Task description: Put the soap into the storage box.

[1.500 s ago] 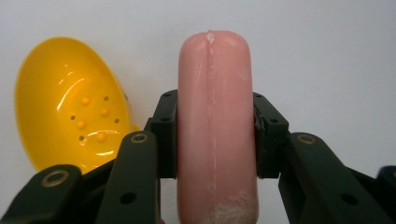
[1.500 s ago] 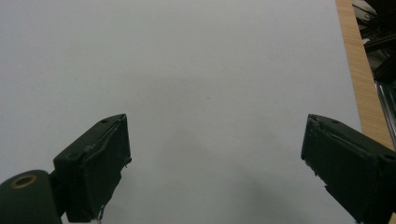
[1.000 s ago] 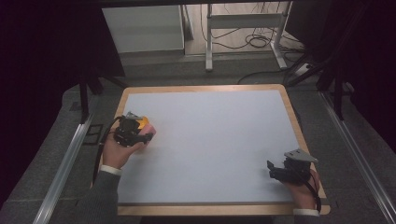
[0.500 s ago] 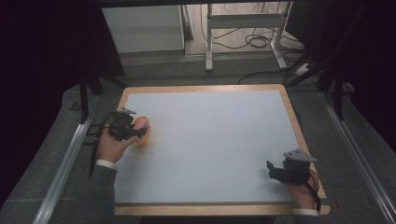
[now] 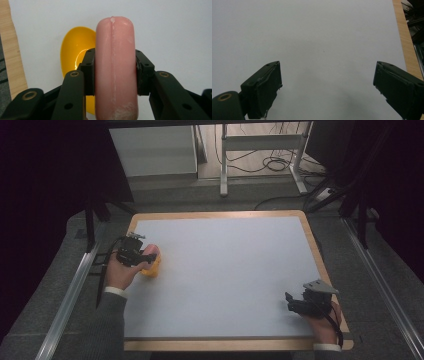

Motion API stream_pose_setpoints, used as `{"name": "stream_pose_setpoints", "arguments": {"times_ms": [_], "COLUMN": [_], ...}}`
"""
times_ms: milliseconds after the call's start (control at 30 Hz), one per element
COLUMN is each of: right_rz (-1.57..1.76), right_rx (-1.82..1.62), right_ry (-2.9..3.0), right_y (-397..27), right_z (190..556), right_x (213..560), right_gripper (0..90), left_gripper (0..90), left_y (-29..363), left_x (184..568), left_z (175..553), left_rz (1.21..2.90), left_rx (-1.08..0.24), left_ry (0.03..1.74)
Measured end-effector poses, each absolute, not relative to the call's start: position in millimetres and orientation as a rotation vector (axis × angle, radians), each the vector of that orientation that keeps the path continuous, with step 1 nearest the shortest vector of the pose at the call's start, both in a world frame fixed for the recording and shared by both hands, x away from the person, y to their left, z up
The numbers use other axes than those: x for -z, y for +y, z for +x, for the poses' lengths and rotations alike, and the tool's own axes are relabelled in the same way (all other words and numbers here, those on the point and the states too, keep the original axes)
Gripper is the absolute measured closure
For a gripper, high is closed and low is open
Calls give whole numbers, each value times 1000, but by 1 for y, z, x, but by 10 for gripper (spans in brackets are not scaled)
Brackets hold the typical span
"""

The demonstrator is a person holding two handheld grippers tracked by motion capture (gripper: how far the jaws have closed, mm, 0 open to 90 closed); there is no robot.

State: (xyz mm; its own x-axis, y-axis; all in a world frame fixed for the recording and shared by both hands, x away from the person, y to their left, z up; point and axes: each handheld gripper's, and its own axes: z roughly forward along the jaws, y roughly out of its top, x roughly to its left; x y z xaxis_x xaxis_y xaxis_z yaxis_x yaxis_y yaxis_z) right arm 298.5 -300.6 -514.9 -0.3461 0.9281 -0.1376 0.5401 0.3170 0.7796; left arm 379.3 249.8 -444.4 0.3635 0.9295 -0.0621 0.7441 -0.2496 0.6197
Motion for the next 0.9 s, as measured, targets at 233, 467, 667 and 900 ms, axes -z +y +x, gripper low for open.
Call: {"name": "stream_pose_setpoints", "arguments": {"times_ms": [233,467,667,900], "right_rz": [1294,1292,1291,1289], "right_rx": [-858,-853,-851,-839], "right_ry": [2005,2007,2010,2016], "right_y": [-300,-300,-300,-299], "right_z": [298,299,299,300], "right_x": [515,516,516,518], "right_gripper": [77,77,77,77], "left_gripper": [602,602,602,600], "left_y": [254,256,260,259], "left_x": [452,461,471,482], "left_z": [393,399,402,404], "left_rz": [2057,2061,2048,2084], "left_rx": [-447,-438,-424,-397], "left_ry": [1500,1549,1591,1588]}}
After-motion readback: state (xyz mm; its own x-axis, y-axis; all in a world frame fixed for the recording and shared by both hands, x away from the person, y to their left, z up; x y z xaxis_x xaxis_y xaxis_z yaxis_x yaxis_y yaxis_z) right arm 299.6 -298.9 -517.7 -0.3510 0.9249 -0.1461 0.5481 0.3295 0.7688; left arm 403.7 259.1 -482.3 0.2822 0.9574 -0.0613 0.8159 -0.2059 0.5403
